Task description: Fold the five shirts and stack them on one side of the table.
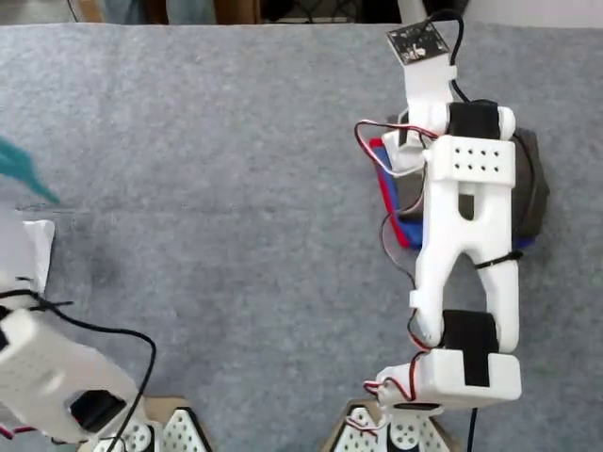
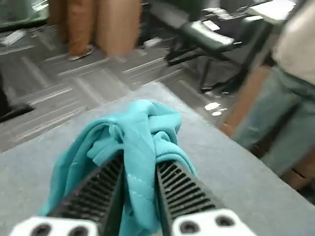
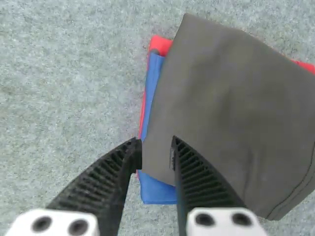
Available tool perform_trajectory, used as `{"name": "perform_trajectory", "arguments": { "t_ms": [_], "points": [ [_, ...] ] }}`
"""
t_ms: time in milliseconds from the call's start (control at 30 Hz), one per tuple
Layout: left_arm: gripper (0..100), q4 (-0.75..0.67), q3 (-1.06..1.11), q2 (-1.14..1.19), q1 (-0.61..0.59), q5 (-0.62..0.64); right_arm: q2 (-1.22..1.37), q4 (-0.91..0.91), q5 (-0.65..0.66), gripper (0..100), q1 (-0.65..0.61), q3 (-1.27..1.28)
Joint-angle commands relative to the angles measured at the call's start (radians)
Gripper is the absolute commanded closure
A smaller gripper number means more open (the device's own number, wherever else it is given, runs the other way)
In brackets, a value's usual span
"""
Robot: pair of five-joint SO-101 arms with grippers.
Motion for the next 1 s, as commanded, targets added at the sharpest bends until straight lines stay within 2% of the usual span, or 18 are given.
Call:
{"name": "perform_trajectory", "arguments": {
  "t_ms": [0, 133, 367, 467, 600, 667, 733, 867, 967],
  "points": [
    [97, 0.003, 0.143, -0.117, 0.165, 0.003, -0.054, 0.006, -0.005, 88.5, -0.015, -0.004],
    [97, 0.003, 0.417, -0.229, 0.378, 0.009, -0.054, 0.006, -0.005, 88.5, -0.014, -0.004],
    [97, -0.003, 1.018, -0.414, 0.82, 0.009, -0.054, 0.006, -0.005, 88.5, -0.011, -0.005],
    [97, -0.068, 1.245, -0.466, 1.015, -0.002, -0.054, 0.006, -0.005, 88.5, -0.006, -0.01],
    [94, -0.152, 1.469, -0.502, 1.202, -0.135, -0.054, 0.005, -0.005, 88.5, -0.006, -0.01],
    [82, -0.135, 1.544, -0.505, 1.236, -0.157, -0.054, 0.005, -0.005, 88.5, -0.006, -0.01],
    [73, -0.104, 1.581, -0.514, 1.23, -0.117, -0.054, 0.005, -0.008, 88.5, -0.011, -0.01],
    [71, -0.014, 1.481, -0.514, 1.096, -0.075, -0.054, 0.005, -0.009, 88.5, -0.035, -0.012],
    [70, 0.002, 1.446, -0.514, 0.923, -0.071, -0.045, 0.041, -0.043, 88.5, -0.123, -0.01]
  ]
}}
